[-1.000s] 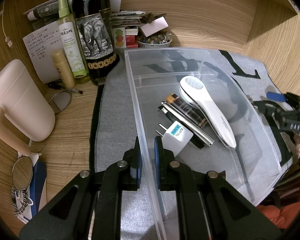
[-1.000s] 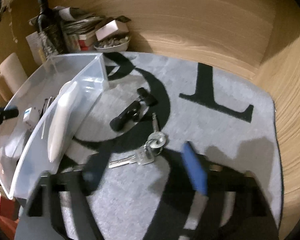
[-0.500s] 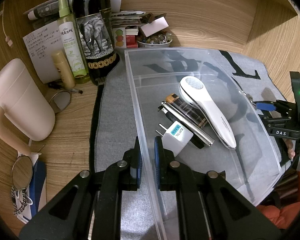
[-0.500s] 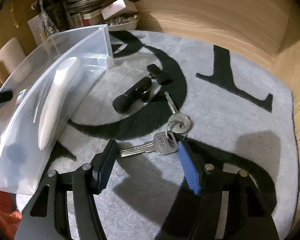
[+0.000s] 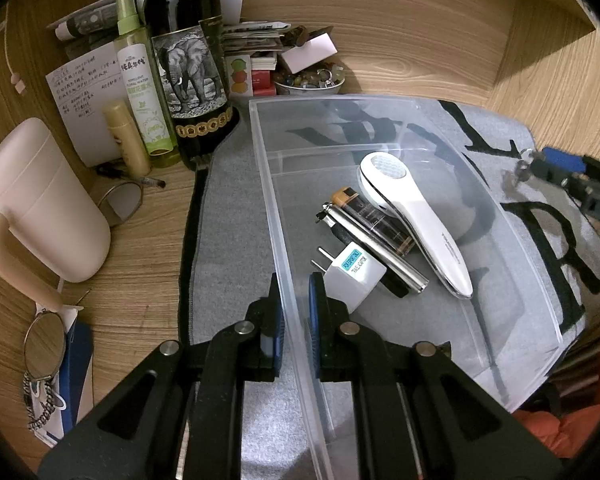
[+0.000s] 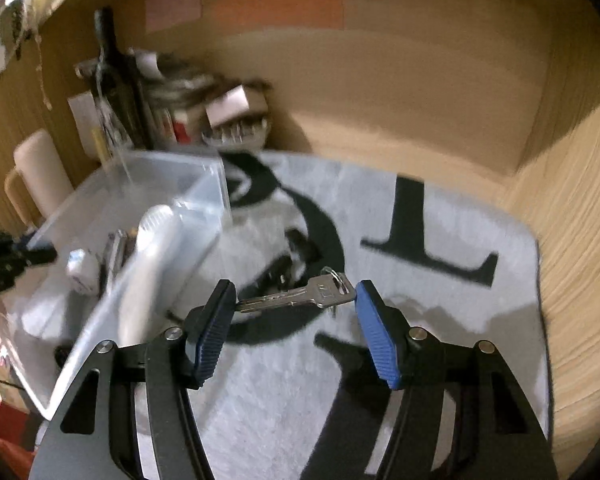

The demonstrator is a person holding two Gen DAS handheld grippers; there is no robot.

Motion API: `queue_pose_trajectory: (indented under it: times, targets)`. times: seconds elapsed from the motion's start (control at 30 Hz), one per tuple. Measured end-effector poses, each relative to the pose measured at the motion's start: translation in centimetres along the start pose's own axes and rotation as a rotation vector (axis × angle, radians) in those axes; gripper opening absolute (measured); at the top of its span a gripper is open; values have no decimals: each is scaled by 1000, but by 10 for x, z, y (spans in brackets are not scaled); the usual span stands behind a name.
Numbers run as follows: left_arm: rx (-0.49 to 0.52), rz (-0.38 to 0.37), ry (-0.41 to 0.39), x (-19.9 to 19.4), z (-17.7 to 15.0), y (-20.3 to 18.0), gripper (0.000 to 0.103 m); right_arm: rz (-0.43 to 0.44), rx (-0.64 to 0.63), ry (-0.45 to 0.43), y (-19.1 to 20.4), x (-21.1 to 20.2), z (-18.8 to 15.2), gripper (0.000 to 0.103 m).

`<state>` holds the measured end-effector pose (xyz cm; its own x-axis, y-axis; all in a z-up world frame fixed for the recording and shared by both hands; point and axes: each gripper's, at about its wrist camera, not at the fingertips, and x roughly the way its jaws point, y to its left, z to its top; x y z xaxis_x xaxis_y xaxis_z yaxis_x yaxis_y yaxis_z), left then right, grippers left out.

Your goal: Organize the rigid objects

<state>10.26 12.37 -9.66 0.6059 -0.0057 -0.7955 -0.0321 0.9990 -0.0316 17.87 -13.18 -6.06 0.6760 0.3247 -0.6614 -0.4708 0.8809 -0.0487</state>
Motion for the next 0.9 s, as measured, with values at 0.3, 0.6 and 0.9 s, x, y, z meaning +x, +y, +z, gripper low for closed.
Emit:
queue_pose_trajectory:
  times: [0.3,0.6,0.9]
  targets:
    - [0,0,0,0,0,0,9,32,-51,-147,25,-32,29,58]
    - [0,0,0,0,0,0,9,129,-129,-223,67,-42,46,58]
    - [-1,-1,-1,0,0,0,9,212,-222,-188,114,-19,51,59]
